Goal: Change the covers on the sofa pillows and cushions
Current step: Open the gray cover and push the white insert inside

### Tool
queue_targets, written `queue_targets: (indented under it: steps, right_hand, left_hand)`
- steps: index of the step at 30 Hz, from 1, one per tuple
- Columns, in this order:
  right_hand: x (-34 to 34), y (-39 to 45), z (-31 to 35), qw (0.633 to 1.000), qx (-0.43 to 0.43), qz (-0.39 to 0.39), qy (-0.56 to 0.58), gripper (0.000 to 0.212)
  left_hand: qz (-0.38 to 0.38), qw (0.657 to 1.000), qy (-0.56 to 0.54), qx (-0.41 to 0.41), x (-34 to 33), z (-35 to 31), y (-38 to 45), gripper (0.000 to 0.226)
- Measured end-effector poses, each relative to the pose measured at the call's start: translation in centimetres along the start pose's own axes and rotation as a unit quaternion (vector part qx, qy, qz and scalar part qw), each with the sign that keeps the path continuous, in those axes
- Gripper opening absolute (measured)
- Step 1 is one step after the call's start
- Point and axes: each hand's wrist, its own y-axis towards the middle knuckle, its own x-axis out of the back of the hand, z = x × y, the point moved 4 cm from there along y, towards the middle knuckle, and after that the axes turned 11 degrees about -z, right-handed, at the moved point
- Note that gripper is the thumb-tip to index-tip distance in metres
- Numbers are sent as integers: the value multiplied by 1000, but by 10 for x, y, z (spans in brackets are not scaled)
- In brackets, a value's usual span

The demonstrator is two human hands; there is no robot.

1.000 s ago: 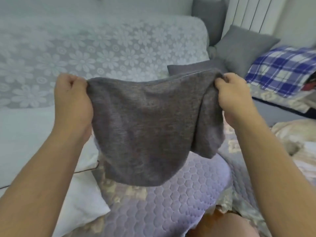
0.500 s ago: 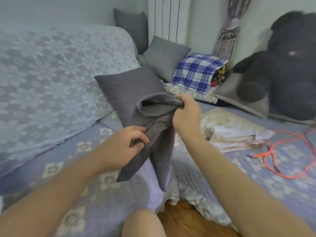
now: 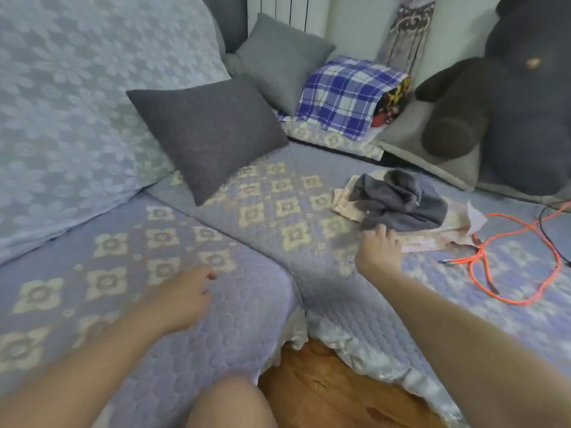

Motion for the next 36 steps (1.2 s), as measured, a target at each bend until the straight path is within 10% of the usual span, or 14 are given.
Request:
queue_targets:
  steps: [10,19,27,36]
  right_hand:
    - [-19,49,282,952,242,49,180,43]
    - [-101,152,466,897,82,132,415,81]
    - [-114,167,489,927,-19,66,369,54]
    - [86,13,353,883,65,-51,462,44]
  left_hand:
    - [-129,972,145,132,-18,190,35,56]
    - [-260,953,122,97,-31,241,59,59]
    - [-272,952,111,92,-44,256,53,55]
    - [-113,959,-61,253,5,226,22,42]
